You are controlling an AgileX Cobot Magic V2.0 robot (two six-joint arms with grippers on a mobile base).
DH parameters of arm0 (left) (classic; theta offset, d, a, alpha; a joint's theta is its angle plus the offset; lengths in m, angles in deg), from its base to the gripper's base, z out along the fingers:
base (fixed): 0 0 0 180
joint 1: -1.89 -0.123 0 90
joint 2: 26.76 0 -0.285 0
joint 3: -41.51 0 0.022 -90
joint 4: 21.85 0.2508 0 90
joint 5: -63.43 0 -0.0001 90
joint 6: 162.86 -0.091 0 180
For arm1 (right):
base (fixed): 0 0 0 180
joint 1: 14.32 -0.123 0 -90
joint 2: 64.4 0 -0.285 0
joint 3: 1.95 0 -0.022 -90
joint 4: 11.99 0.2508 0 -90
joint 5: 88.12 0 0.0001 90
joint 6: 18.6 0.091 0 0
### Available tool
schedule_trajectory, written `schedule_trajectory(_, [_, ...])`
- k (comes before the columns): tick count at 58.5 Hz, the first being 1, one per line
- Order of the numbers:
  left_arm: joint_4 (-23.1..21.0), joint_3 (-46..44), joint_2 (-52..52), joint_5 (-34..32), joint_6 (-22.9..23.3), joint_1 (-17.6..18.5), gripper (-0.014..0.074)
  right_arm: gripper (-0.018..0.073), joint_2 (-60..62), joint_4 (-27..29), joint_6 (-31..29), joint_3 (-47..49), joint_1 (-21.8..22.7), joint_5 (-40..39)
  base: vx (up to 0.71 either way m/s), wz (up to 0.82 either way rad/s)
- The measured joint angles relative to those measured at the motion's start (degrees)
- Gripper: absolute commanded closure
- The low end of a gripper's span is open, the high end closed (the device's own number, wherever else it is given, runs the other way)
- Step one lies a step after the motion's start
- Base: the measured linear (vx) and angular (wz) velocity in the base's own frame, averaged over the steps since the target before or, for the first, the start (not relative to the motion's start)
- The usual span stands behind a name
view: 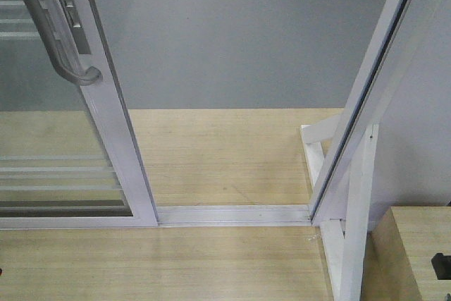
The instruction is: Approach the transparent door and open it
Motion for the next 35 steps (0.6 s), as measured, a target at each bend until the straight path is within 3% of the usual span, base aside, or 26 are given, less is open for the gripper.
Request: schedule_trajectory(35, [0.0,0.0,0.0,0.0,0.0,0.0,0.0603,0.0565,0.0,0.0,0.0,0.0,0.0,1.1,0.0,0.0])
